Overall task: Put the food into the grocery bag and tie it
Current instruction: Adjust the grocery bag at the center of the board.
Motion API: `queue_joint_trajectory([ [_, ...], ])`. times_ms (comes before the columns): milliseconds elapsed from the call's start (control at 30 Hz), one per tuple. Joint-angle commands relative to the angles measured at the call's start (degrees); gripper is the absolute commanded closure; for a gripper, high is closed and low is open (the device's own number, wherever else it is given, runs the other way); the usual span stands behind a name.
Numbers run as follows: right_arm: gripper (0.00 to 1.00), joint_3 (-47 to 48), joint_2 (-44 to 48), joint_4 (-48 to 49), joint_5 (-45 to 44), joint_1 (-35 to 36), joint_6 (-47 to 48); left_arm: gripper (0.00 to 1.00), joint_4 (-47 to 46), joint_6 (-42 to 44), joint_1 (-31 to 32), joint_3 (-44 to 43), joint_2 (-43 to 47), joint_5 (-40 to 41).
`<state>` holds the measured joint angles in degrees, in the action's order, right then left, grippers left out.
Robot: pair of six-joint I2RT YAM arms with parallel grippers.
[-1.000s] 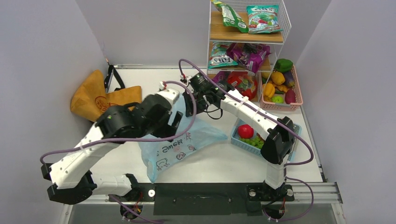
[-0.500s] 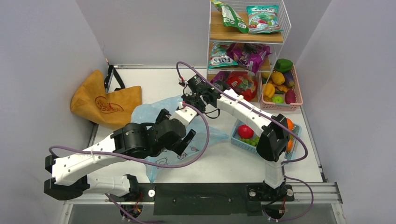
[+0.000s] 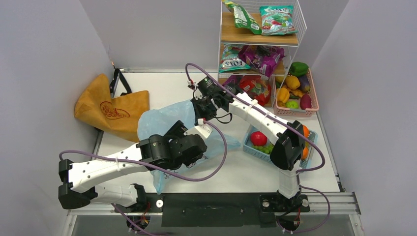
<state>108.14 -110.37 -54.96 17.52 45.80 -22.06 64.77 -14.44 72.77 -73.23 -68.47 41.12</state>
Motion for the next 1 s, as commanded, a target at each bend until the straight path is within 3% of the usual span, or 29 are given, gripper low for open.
queue_joint_trajectory([
  [0,1.00,3.17,-0.46,-0.59,1.09,-0.04,0.62,0.20,-2.20,1.07,0.35,1.86,-0.59,5.18],
  [133,1.00,4.19,-1.05,-1.35,1.30,-0.05,0.78,0.24,-2.03,0.55,0.07,3.23,-1.55,7.01],
  [200,1.00,4.93,-1.36,-1.90,1.48,0.02,0.86,0.32,-1.30,-0.12,-0.85,3.38,-2.54,8.11],
  [267,1.00,5.85,-1.86,-2.38,1.71,-0.03,0.99,0.45,-0.94,-0.38,-2.06,3.53,-3.29,8.19],
  [433,1.00,7.33,-2.36,-2.84,2.07,0.05,0.90,0.98,-0.78,0.79,-4.51,3.79,-4.61,7.45],
  [600,0.98,9.48,-1.97,-3.30,0.94,-0.15,1.10,1.00,-0.02,-0.51,-6.77,1.18,-5.97,4.83],
  [633,0.82,10.00,-1.52,-3.79,-0.64,-0.35,1.25,1.00,0.08,-1.08,-7.30,-0.30,-6.06,2.80],
  [767,0.39,12.64,0.80,-4.69,-7.94,-3.46,0.54,1.00,1.85,-6.70,-10.34,-5.09,-7.04,-1.10],
  [967,0.32,14.37,6.91,-3.65,-15.90,-10.63,-3.82,1.00,-0.78,-15.29,-16.13,-10.20,-6.38,-9.32],
])
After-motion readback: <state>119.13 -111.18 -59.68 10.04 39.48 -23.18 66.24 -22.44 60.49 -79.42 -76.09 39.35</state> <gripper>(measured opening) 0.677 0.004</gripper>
